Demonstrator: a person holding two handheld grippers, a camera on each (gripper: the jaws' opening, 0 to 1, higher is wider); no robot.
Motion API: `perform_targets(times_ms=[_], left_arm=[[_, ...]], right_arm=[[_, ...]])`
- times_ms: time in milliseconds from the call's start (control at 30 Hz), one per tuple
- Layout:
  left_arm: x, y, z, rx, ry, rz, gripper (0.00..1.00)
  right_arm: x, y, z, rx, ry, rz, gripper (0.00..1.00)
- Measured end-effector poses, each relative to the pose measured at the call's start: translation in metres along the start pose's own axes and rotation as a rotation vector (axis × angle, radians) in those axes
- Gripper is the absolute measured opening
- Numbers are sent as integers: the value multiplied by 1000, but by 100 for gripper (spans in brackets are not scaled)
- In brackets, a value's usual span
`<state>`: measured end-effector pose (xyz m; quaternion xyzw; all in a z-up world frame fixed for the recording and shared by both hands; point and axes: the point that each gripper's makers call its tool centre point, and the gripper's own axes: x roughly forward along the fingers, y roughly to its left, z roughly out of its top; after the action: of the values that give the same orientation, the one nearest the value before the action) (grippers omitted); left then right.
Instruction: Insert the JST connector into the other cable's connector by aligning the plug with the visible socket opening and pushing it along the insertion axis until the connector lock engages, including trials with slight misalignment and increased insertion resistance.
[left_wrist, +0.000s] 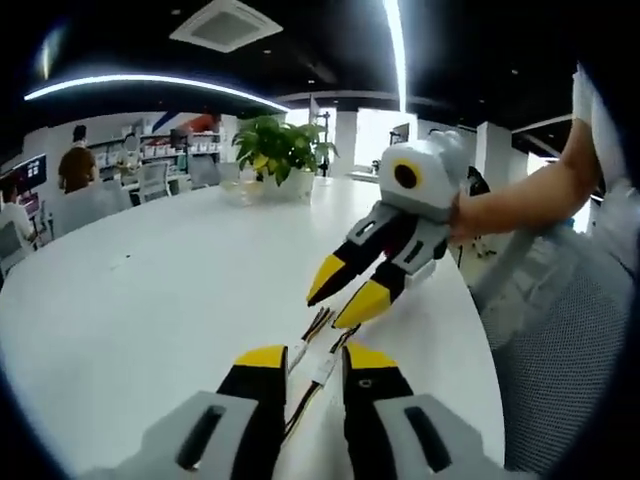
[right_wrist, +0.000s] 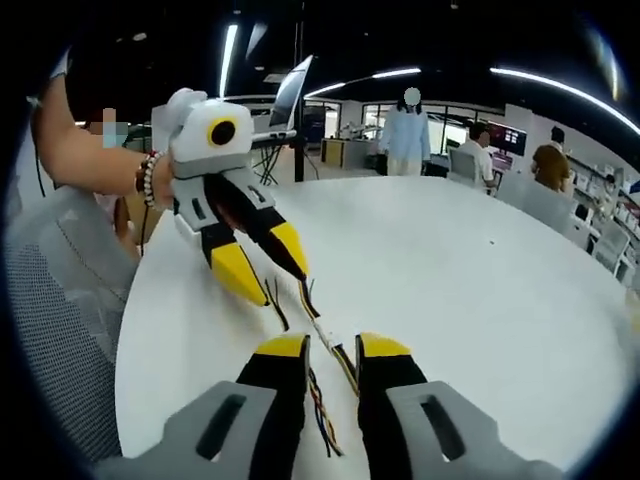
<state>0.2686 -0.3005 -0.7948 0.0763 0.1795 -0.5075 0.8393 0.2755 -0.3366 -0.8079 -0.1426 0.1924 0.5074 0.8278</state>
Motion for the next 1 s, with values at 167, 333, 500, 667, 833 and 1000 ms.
perform_targets(times_ms=[167, 333, 500, 667, 833, 1000], left_arm=[[-4, 0, 6, -18, -14, 13, 19], [-9, -1, 18, -10, -37, 21, 21], [-18, 2, 31, 4, -54, 36, 23], [-31, 10, 38, -8, -49, 75, 24], [-51, 16, 44, -13, -56, 115, 31], [-75, 14, 54, -23, -84, 165, 38]], right_arm=[[-5, -2, 3, -3, -4, -18, 17], [-14, -9, 11, 17, -25, -51, 18], [-21, -12, 22, 35, -51, -72, 19], [-30, -18, 29, 52, -69, -95, 19], [-45, -21, 43, 123, -113, -104, 24], [-62, -22, 59, 163, -167, -130, 29]])
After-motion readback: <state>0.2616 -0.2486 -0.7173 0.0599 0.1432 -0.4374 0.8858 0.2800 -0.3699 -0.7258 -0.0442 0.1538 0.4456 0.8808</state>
